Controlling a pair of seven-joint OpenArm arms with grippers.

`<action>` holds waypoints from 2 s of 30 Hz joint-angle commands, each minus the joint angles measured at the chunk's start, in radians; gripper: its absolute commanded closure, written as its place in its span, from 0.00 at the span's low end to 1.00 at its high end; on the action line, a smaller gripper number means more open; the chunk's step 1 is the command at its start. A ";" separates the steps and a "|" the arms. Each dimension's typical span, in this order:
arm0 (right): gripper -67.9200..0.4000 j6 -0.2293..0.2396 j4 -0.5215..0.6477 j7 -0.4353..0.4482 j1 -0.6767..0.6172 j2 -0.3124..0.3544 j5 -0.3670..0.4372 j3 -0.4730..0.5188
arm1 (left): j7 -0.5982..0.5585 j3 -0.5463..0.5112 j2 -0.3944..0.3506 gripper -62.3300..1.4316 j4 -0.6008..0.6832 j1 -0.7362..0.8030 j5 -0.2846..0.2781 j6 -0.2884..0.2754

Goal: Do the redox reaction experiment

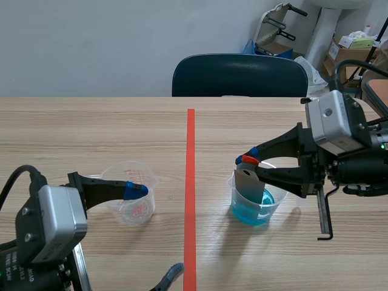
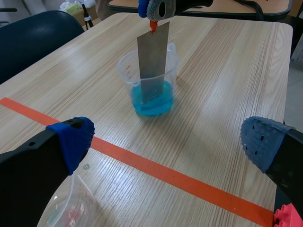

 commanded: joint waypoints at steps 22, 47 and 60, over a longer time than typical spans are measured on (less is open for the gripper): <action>0.98 0.008 0.013 -0.001 0.011 0.014 0.015 0.013 | -0.014 0.004 0.011 0.00 0.008 -0.003 -0.007 0.002; 0.98 0.008 0.013 -0.062 0.006 0.013 0.015 0.013 | -0.013 0.004 0.011 0.00 0.008 -0.003 -0.007 0.002; 0.98 0.008 0.013 -0.062 0.006 0.013 0.015 0.013 | -0.013 0.004 0.011 0.00 0.008 -0.003 -0.007 0.002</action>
